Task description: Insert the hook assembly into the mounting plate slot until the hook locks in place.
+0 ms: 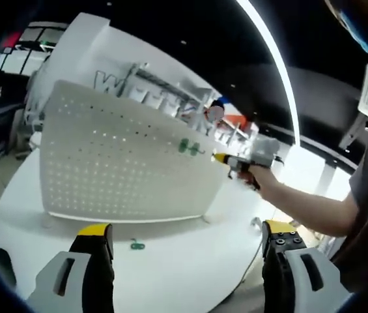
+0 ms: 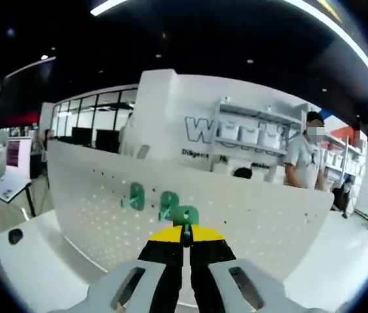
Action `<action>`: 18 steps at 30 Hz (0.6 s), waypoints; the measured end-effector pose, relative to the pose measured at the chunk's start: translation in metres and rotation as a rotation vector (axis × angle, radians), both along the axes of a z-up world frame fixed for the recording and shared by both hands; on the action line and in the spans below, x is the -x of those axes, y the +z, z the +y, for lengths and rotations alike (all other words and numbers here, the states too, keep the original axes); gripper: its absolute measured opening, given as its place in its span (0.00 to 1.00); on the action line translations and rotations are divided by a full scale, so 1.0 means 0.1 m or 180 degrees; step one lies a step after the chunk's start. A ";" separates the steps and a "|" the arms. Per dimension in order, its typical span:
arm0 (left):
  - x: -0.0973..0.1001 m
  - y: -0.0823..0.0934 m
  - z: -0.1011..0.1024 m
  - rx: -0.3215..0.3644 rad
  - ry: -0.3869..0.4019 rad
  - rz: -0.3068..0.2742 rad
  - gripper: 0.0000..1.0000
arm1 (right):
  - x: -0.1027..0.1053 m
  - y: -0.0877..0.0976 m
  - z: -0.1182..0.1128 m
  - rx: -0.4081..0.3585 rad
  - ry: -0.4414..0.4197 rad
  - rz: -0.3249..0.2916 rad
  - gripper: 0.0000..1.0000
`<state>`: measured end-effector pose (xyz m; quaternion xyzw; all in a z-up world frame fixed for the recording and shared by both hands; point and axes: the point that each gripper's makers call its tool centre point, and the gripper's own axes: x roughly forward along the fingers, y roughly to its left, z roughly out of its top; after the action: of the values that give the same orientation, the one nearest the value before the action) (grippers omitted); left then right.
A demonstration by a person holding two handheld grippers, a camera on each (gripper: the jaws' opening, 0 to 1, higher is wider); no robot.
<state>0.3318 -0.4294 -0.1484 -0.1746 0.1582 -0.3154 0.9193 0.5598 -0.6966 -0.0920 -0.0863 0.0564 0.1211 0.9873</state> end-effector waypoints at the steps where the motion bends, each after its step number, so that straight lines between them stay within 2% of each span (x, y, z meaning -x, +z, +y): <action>1: 0.00 0.00 0.00 -0.0002 0.0006 -0.0005 0.97 | -0.02 0.02 -0.01 -0.0013 -0.0018 -0.0019 0.00; 10: -0.03 -0.03 0.03 -0.0004 0.0043 0.0022 0.96 | -0.18 0.11 -0.11 -0.0078 -0.0140 -0.0134 0.00; 18: -0.03 -0.02 0.03 0.0003 0.0036 0.0016 0.97 | -0.30 0.10 -0.11 -0.0115 -0.0178 -0.0192 0.00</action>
<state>0.3353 -0.4263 -0.1508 -0.1767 0.1594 -0.3097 0.9206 0.5895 -0.7075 -0.0817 -0.0705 0.0269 0.0917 0.9929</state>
